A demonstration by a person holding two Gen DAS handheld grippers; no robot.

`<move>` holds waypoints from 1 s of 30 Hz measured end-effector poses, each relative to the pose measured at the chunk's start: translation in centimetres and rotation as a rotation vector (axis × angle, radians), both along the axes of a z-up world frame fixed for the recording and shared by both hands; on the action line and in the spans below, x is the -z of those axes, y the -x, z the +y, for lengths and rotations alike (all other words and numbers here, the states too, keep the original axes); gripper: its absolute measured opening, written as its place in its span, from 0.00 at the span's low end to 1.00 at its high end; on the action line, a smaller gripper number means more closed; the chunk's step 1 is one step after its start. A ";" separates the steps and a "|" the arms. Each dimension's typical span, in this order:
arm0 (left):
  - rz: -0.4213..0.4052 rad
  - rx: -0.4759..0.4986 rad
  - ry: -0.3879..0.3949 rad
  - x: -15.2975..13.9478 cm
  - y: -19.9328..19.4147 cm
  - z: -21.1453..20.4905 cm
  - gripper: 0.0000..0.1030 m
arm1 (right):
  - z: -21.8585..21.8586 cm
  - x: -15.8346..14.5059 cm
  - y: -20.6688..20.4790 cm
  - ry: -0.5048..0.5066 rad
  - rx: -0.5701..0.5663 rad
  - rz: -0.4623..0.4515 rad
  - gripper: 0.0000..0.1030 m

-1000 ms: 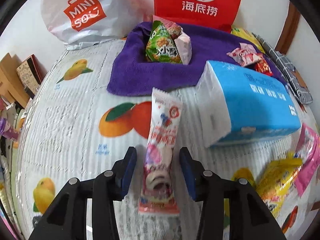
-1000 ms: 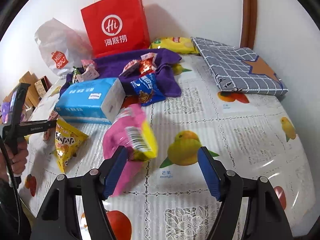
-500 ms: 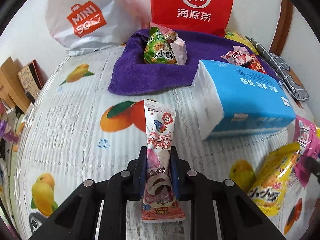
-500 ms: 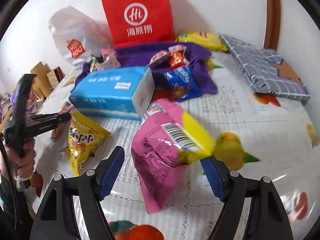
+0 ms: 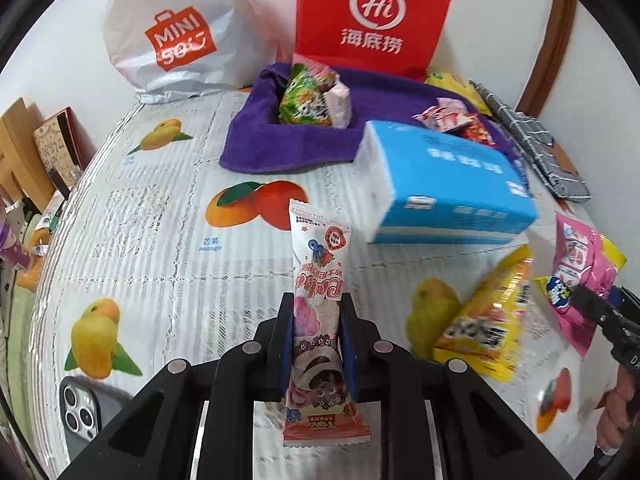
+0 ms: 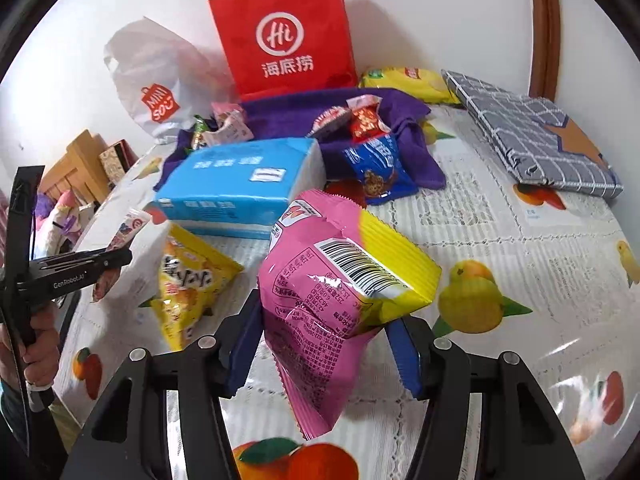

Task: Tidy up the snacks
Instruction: 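Lift the pink chip bag and candy stick packet toward the purple towel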

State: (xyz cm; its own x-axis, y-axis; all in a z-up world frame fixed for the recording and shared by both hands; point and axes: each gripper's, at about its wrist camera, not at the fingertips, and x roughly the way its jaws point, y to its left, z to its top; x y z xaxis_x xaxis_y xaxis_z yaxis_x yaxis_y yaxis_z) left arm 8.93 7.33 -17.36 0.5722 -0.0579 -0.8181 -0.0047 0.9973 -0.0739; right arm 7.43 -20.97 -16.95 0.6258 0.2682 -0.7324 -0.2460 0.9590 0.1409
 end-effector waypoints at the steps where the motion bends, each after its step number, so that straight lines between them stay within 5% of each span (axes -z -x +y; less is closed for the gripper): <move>1: -0.004 0.006 0.003 -0.4 0.2 -0.2 0.19 | 0.1 -0.3 0.2 0.001 -0.005 -0.006 0.57; 17: -0.105 0.103 0.005 -7.6 -1.4 -4.0 0.19 | 1.5 -7.1 -1.8 -0.011 -0.003 -0.139 0.57; 30: -0.207 0.030 0.009 -14.1 -9.3 -2.6 0.19 | 4.1 -12.9 -12.2 0.025 0.015 -0.220 0.57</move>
